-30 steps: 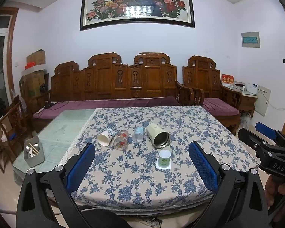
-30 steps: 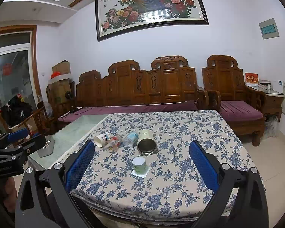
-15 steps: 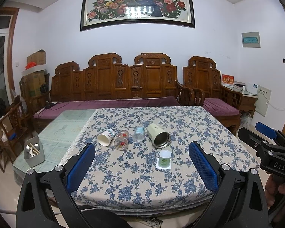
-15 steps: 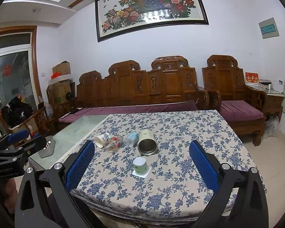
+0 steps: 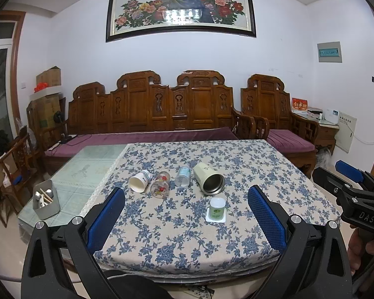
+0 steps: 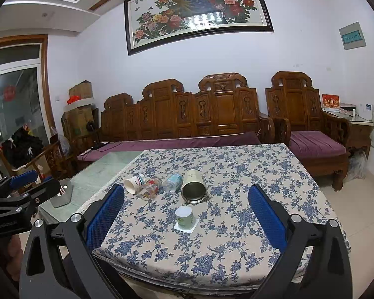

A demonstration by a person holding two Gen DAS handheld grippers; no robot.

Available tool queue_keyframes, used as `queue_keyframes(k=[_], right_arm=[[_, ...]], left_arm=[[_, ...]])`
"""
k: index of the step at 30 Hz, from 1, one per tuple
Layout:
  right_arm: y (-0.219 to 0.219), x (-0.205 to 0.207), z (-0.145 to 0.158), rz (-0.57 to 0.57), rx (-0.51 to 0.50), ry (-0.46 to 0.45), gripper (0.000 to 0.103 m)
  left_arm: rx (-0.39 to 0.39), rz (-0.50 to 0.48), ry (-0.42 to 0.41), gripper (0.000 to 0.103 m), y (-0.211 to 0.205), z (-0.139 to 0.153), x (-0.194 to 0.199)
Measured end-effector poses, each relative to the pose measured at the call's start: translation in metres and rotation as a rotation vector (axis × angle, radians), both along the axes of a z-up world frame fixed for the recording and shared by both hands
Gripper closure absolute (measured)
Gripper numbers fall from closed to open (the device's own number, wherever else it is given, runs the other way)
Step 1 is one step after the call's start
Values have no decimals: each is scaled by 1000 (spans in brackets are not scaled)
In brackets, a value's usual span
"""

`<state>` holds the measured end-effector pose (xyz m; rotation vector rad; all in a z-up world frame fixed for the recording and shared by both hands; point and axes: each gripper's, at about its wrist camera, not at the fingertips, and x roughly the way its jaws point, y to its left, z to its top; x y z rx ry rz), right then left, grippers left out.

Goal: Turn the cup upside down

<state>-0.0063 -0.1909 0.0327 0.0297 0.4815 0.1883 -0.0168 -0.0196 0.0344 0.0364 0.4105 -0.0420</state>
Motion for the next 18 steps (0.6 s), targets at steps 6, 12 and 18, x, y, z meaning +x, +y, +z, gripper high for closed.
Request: queue_keyframes(k=[6, 12, 18], right_arm=[[0, 0, 0, 0, 1, 0, 3], [0, 0, 0, 0, 1, 0, 3], [-1, 0, 0, 0, 2, 0, 3]], left_arm=[[0, 1, -1, 8, 0, 0, 0], [1, 2, -3, 8, 0, 1, -1], [1, 2, -3, 8, 0, 1, -1]])
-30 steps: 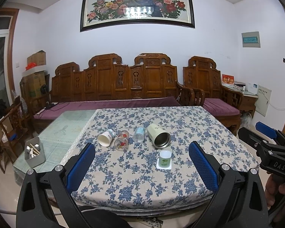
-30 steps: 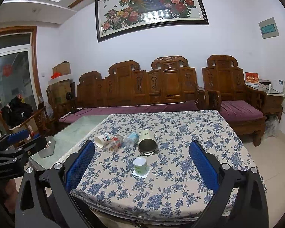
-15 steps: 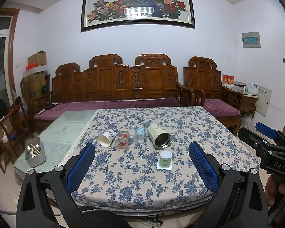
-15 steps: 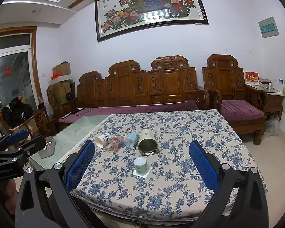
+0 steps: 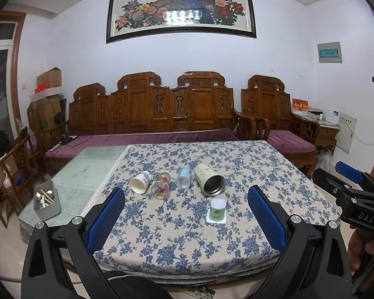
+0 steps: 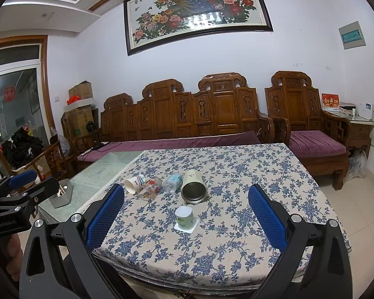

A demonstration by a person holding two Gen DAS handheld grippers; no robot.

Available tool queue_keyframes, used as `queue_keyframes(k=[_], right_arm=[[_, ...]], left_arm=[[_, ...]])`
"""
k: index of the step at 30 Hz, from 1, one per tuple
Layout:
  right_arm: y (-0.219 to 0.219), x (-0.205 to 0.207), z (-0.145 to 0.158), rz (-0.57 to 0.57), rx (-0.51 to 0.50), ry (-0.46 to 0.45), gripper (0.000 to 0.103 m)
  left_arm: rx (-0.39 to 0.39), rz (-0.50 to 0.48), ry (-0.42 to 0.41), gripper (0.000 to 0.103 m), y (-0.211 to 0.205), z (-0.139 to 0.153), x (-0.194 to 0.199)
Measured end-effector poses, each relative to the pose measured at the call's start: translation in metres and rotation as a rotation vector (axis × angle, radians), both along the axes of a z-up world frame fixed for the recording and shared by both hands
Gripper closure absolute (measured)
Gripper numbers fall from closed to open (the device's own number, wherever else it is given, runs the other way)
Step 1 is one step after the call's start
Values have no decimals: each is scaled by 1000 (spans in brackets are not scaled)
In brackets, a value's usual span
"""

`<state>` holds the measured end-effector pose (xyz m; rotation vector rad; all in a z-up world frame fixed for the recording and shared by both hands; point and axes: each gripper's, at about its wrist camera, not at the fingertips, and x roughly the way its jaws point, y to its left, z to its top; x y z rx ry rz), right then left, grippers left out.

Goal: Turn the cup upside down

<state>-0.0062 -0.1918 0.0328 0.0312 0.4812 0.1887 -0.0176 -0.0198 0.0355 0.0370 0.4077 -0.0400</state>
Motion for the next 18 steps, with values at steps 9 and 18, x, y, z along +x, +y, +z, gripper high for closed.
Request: queue_keyframes(k=[9, 18], right_arm=[[0, 0, 0, 0, 1, 1, 3], [-1, 0, 0, -1, 2, 1, 3]], left_arm=[[0, 2, -1, 8, 1, 2, -1], [0, 2, -2, 8, 0, 2, -1]])
